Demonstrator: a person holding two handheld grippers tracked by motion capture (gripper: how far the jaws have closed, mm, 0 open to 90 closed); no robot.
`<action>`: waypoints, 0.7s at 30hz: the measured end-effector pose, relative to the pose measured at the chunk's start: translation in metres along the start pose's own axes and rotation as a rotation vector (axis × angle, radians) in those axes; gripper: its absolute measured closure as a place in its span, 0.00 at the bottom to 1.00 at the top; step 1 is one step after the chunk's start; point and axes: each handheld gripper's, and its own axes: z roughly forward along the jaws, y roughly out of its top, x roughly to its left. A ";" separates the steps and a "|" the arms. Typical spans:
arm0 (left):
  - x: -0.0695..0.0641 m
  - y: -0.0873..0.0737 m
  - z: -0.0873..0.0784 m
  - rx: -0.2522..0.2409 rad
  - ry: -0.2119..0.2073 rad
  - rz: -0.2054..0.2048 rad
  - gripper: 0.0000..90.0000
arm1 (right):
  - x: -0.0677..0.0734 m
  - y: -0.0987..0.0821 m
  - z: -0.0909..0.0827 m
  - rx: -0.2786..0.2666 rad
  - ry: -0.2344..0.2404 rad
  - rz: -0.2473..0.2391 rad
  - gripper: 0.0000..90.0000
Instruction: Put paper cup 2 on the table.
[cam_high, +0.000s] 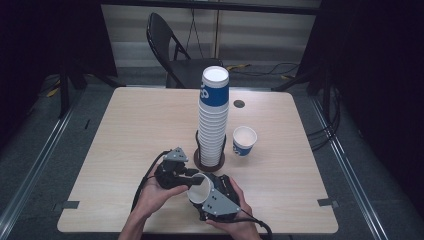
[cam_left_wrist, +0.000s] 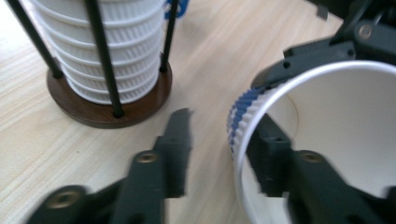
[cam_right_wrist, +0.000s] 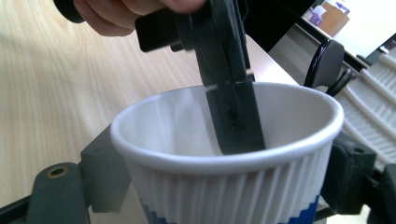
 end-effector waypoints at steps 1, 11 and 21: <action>0.000 -0.001 0.000 -0.011 0.000 -0.003 0.64 | -0.001 -0.001 0.000 -0.006 0.002 0.015 0.21; 0.005 -0.007 -0.002 -0.089 0.027 -0.012 0.41 | -0.010 -0.008 -0.001 -0.021 0.004 0.126 0.21; 0.013 -0.020 -0.009 -0.189 0.004 -0.022 0.30 | -0.020 -0.019 -0.002 -0.034 0.011 0.246 0.21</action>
